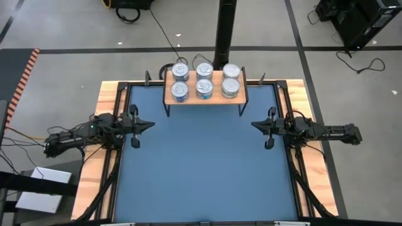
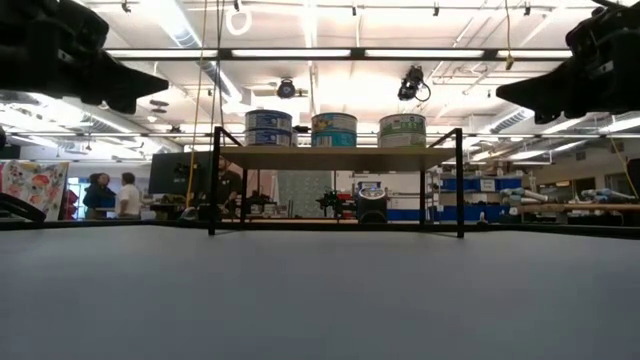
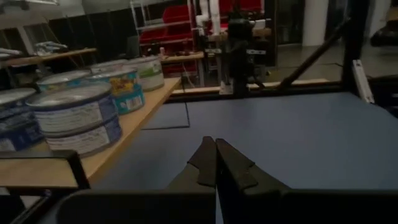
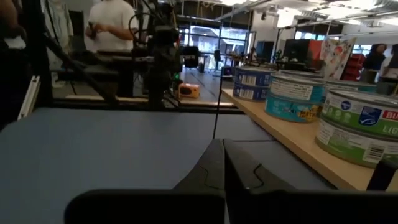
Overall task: Stack canned seafood by type on shelf
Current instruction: Return to Home Position
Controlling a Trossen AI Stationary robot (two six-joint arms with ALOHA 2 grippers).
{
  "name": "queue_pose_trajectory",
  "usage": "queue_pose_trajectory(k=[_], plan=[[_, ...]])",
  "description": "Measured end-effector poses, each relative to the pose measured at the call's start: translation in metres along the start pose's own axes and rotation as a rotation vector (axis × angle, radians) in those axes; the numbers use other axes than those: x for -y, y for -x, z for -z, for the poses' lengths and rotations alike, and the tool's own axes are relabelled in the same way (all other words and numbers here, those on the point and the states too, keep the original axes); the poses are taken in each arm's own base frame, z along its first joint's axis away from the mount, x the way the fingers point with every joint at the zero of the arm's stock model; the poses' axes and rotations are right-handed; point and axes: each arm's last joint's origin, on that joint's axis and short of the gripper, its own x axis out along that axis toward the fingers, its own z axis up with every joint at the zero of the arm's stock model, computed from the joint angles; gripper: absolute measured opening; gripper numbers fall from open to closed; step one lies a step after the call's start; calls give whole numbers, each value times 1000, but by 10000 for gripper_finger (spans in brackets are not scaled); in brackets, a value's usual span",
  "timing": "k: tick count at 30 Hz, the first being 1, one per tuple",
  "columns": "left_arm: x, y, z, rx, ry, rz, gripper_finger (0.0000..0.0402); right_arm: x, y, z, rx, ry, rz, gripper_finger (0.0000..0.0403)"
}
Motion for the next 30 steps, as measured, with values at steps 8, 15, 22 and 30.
queue_pose_trajectory(k=[8, 15, 22, 30], plan=[[4, -1, 4, 14, 11, 135, 0, 1, 0, 0, 0, -11, -3, 0], [6, -9, 24, 45, 57, 102, 0, 0, -1, 1, -12, -7, -2, 0], [2, -9, 23, 49, 41, -12, 0, 3, -1, 1, -13, -1, 41, 1], [-1, -8, 25, 17, 69, -136, 7, 12, -2, 2, -38, 22, 261, 1]])
